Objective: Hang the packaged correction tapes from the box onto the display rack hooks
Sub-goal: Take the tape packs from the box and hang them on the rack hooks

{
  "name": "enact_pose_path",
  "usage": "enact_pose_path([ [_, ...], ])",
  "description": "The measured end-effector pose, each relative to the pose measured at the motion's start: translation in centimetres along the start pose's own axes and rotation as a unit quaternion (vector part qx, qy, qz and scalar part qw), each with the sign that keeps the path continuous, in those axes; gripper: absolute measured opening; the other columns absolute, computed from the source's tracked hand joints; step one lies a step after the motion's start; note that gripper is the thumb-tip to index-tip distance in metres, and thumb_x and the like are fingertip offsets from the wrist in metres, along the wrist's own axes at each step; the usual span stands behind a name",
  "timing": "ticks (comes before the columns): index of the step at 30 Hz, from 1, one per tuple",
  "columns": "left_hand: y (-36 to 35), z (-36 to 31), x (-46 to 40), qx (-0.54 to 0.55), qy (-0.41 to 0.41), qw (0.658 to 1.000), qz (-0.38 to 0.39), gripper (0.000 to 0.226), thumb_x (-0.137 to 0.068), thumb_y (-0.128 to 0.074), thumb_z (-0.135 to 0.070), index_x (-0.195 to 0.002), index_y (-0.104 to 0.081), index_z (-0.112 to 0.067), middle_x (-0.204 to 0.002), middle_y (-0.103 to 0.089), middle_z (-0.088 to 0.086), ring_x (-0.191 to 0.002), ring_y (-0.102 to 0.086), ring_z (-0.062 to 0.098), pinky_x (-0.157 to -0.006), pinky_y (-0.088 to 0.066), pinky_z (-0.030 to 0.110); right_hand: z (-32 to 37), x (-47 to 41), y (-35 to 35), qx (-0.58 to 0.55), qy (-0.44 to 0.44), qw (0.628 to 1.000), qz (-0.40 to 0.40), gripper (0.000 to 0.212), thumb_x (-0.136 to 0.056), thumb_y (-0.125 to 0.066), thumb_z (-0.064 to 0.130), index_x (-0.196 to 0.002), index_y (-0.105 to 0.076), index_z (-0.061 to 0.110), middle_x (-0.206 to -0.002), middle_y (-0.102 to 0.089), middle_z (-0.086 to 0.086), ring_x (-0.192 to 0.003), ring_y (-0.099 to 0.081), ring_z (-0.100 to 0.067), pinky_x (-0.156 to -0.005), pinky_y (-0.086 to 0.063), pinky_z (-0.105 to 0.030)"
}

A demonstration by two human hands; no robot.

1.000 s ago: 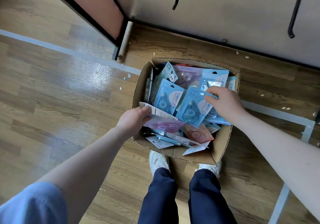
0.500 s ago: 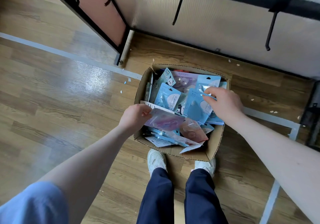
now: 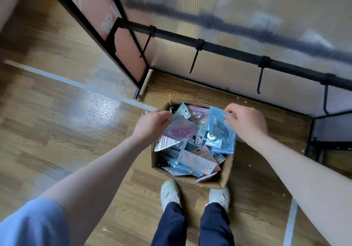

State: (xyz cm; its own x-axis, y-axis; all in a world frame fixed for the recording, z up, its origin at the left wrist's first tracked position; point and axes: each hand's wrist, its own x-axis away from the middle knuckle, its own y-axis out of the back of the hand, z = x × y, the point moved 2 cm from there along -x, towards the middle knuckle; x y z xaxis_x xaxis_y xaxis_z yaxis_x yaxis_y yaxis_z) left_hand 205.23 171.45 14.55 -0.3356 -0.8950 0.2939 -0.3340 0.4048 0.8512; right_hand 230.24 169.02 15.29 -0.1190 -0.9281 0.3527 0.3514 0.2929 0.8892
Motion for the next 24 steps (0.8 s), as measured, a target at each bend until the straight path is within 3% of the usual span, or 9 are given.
enact_pose_path([
  [4, 4.5, -1.4, 0.1, -0.027, -0.026, 0.999, -0.029, 0.020, -0.094, -0.050, -0.025, -0.102, -0.064, -0.014, -0.097, -0.063, 0.004, -0.083, -0.058, 0.025, -0.055, -0.032, 0.027, 1.6, 1.3, 3.9, -0.002, 0.020, 0.999, -0.024, 0.017, -0.097, -0.046, 0.030, -0.101, -0.061, 0.023, -0.098, -0.068, -0.002, -0.083, -0.058, -0.024, -0.058, -0.042, -0.029],
  [8, 9.5, -3.2, 0.5, -0.035, -0.063, 0.996, -0.058, 0.019, -0.093, -0.052, -0.026, -0.098, -0.066, -0.013, -0.091, -0.064, 0.003, -0.079, -0.058, 0.022, -0.059, -0.035, 0.027, 3.6, 2.7, 8.3, -0.019, 0.040, 0.997, -0.059, 0.018, -0.097, -0.045, 0.031, -0.098, -0.061, 0.022, -0.098, -0.068, -0.001, -0.081, -0.057, -0.021, -0.048, -0.027, -0.024],
  [13, 16.6, -5.6, 0.6, -0.065, -0.086, 0.988, -0.111, 0.020, -0.092, -0.053, -0.030, -0.096, -0.067, -0.017, -0.092, -0.066, 0.001, -0.085, -0.061, 0.022, -0.061, -0.040, 0.028, 6.1, 3.9, 14.6, -0.034, 0.053, 0.993, -0.099, 0.017, -0.095, -0.046, 0.029, -0.095, -0.061, 0.020, -0.097, -0.068, -0.001, -0.083, -0.057, -0.023, -0.058, -0.036, -0.030],
  [16, 21.5, -7.3, 1.2, -0.077, -0.100, 0.983, -0.136, 0.028, -0.092, -0.048, -0.037, -0.096, -0.067, -0.017, -0.090, -0.066, 0.000, -0.085, -0.060, 0.021, -0.062, -0.041, 0.029, 7.8, 5.0, 18.7, -0.017, 0.066, 0.990, -0.121, 0.017, -0.096, -0.047, 0.030, -0.099, -0.061, 0.021, -0.099, -0.068, 0.000, -0.085, -0.059, -0.021, -0.055, -0.034, -0.028],
  [20, 28.1, -10.1, 2.2, -0.097, -0.152, 0.967, -0.179, 0.021, -0.093, -0.052, -0.032, -0.099, -0.067, -0.018, -0.095, -0.067, -0.002, -0.086, -0.061, 0.019, -0.062, -0.033, 0.024, 10.1, 6.5, 24.1, -0.018, 0.079, 0.985, -0.152, 0.018, -0.097, -0.045, 0.032, -0.102, -0.060, 0.023, -0.100, -0.066, 0.002, -0.083, -0.057, -0.016, -0.050, -0.030, -0.023],
  [24, 34.8, -12.8, 3.4, -0.102, -0.168, 0.959, -0.206, 0.027, -0.092, -0.052, -0.040, -0.095, -0.067, -0.018, -0.089, -0.066, -0.001, -0.084, -0.061, 0.020, -0.063, -0.040, 0.027, 12.3, 8.7, 29.9, -0.014, 0.072, 0.980, -0.187, 0.018, -0.096, -0.046, 0.032, -0.102, -0.061, 0.025, -0.096, -0.067, 0.003, -0.074, -0.049, -0.014, -0.054, -0.033, -0.027],
])
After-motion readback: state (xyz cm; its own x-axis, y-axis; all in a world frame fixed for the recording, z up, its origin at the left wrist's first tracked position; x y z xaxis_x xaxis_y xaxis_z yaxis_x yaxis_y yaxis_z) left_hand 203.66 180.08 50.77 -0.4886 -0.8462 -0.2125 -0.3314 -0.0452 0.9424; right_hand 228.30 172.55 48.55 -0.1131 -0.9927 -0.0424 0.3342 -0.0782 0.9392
